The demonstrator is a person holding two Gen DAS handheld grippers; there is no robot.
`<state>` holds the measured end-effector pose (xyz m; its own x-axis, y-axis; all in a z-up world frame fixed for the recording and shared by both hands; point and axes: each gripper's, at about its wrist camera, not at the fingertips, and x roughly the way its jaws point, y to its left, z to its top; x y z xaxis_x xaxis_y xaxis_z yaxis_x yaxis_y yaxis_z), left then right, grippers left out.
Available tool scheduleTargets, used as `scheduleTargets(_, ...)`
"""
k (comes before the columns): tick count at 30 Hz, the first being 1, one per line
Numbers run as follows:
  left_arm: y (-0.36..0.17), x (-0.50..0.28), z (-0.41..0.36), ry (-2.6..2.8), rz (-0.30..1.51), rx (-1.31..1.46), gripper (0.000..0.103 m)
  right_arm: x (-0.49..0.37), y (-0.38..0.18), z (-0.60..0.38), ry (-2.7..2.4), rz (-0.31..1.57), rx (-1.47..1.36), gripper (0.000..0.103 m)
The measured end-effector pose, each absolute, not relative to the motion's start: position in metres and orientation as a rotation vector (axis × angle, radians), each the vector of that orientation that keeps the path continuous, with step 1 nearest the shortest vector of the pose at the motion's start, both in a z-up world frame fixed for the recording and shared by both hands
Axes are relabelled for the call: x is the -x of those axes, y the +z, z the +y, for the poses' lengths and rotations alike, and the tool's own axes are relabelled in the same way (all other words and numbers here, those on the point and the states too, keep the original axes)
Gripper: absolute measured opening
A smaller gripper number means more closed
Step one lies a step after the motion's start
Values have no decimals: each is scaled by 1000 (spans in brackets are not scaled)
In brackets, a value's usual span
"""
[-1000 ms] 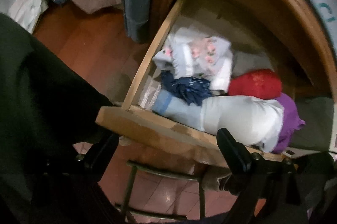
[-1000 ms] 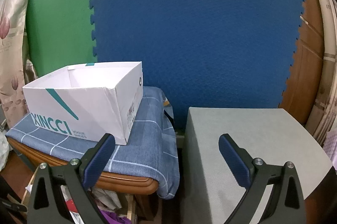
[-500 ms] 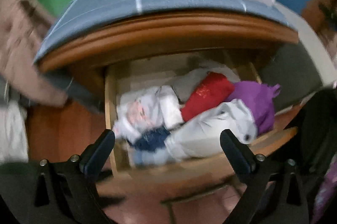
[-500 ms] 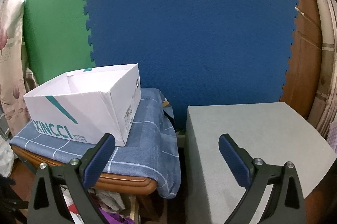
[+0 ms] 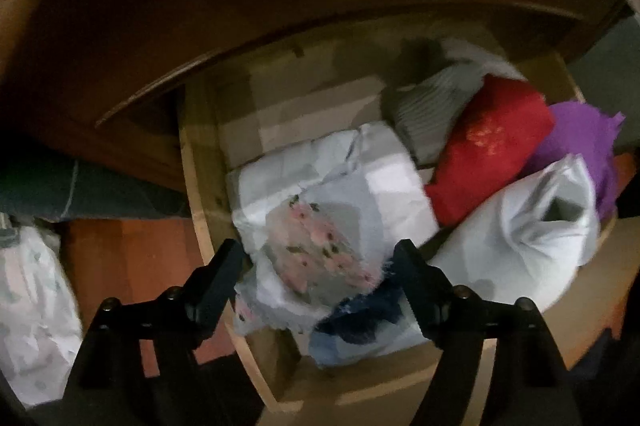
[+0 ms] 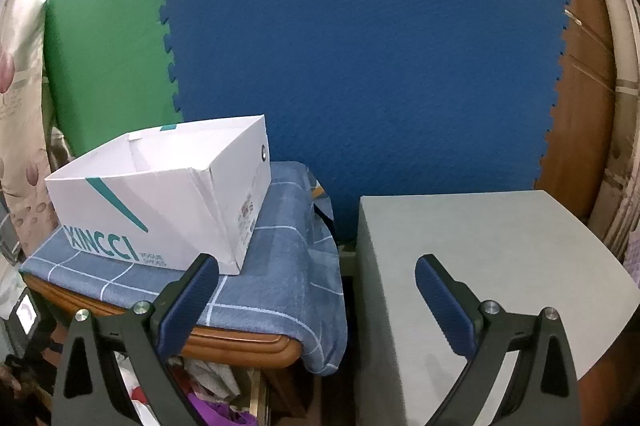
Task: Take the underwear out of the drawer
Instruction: 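Grasp the floral light-blue underwear with the left gripper, then lift the underwear into the white shoe box and open the left gripper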
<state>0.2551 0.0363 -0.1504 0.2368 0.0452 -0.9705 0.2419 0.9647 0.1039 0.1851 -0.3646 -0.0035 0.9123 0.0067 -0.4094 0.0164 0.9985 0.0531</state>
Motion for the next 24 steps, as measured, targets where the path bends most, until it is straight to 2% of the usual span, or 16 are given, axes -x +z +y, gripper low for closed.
scheduleTargets(1, -153, -255, 35, -135, 1324, -267, 75, -186, -4, -364, -3, 424, -54, 101)
scheduleTargets(3, -157, -251, 32, -133, 1290, -297, 83, -185, -4, -363, 0, 425, -52, 101)
scheduleTargets(5, -161, -246, 27, -151, 1283, -321, 80, -185, -4, -362, 2, 426, -48, 101)
scheduleTargets(6, -165, -244, 25, -167, 1290, -331, 71, -185, -4, -362, 2, 426, -47, 101)
scheduleTargets(7, -170, -241, 24, -180, 1299, -338, 35, -185, -4, -362, 2, 426, -47, 101)
scheduleTargets(8, -175, -238, 23, -186, 1322, -335, 22, -185, -4, -362, 1, 427, -48, 101)
scheduleTargets(13, -158, -218, 21, -184, 1289, -270, 17, -185, -4, -364, -1, 428, -59, 101)
scheduleTargets(24, -38, -156, 16, -309, 1093, 92, 18, -185, -4, -366, -3, 426, -62, 101)
